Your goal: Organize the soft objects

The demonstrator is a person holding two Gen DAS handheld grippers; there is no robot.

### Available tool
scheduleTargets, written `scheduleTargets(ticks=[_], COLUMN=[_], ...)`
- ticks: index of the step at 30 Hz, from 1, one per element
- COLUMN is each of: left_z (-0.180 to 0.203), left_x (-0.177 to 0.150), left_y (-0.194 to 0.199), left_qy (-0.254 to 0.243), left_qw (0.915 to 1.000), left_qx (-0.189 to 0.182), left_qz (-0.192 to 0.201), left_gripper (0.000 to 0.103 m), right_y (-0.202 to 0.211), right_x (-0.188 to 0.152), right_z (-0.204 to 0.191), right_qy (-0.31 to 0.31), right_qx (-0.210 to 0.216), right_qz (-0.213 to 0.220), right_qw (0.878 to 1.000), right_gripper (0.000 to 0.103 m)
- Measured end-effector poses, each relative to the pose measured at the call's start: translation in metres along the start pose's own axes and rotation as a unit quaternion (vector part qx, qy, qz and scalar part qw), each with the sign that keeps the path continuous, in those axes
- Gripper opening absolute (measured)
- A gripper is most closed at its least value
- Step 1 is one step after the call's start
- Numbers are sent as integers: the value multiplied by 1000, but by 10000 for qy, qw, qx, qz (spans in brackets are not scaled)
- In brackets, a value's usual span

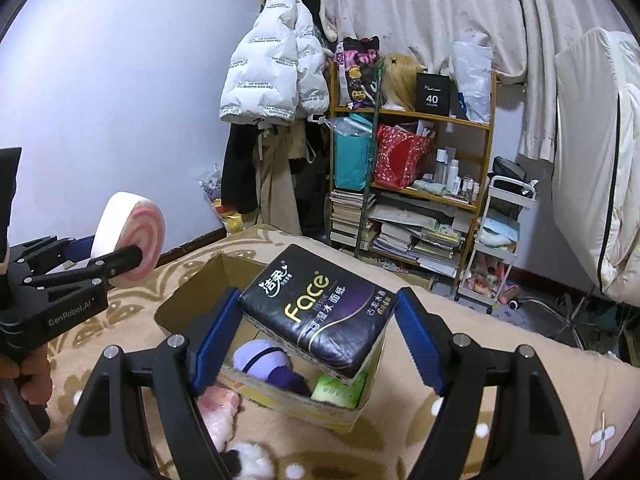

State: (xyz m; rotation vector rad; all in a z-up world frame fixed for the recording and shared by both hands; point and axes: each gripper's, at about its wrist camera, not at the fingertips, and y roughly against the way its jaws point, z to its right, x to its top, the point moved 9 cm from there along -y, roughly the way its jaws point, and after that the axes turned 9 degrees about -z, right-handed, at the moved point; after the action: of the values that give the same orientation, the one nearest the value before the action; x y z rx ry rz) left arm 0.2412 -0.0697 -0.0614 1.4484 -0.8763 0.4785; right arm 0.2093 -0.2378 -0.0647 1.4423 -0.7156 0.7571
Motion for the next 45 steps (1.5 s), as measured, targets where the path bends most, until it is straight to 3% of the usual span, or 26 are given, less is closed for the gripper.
scheduleTargets(ticks=[16, 23, 27, 31, 34, 39, 45], left_z=[27, 35, 34, 29, 23, 11, 4], left_x=[-17, -27, -26, -25, -26, -28, -37], left_y=[-52, -64, -63, -62, -61, -55, -38], left_qy=[-258, -179, -245, -205, -177, -30, 53], left_qw=[9980, 9947, 9962, 9970, 9967, 9961, 9945], left_qx=[-259, -545, -389, -237, -158, -57, -3], left_qz=[-506, -851, -743, -706, -777, -878, -1050], left_gripper=[43, 48, 60, 79, 83, 94, 97], right_y=[-51, -69, -73, -78, -76, -62, -30], right_x=[-25, -44, -47, -52, -53, -48, -44], right_z=[11, 7, 3, 2, 4, 7, 12], right_qy=[-367, -445, -355, -351, -396, -422, -612], right_qx=[322, 565, 592, 654, 623, 545, 471], right_qz=[-435, -742, -804, -942, -945, -889, -760], right_qw=[9979, 9947, 9944, 9928, 9928, 9936, 9941], right_gripper=[82, 82, 82, 83, 95, 99, 103])
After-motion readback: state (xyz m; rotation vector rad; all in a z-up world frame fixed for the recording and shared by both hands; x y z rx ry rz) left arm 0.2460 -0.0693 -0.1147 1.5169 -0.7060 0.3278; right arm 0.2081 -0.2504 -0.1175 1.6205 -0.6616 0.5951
